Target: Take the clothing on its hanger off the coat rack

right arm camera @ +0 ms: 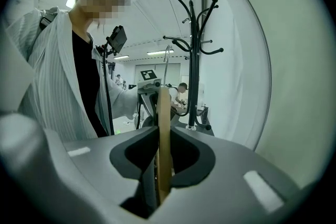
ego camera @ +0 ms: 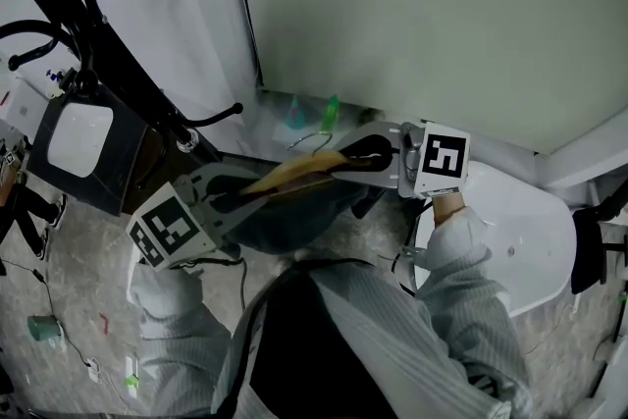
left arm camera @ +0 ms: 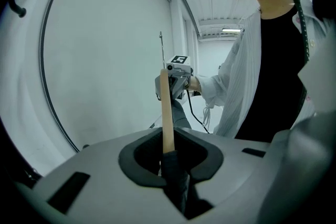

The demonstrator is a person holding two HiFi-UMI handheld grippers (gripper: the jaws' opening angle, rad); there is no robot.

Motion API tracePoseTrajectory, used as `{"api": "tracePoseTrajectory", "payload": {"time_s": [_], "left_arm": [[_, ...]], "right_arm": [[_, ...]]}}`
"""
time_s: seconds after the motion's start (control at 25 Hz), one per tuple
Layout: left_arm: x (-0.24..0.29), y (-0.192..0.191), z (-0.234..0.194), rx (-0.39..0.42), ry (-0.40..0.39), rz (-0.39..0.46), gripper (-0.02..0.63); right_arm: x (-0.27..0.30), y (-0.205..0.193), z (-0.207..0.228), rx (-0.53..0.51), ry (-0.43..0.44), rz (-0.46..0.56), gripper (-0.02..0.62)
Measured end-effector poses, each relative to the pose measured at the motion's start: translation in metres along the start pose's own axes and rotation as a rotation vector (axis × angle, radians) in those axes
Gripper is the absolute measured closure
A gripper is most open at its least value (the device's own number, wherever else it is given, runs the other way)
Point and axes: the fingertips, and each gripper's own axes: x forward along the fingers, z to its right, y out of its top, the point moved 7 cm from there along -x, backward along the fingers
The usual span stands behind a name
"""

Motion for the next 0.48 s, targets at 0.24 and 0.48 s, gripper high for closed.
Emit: {"api": "tracePoseTrajectory", "payload": {"time_s": [0.24, 0.48], "left_arm": [[-0.010, 0.001, 0.001, -0.005, 0.013, 0.015, 0.551], [-0.013, 0.002, 0.001, 0.000, 0.020, 0.025, 0.551]], "right_arm": [[0.006, 0.011, 0.001, -0.020, 0.014, 0.008, 0.532], [0.005, 0.012, 0.001, -0.040, 0.012, -0.025, 0.532]]}}
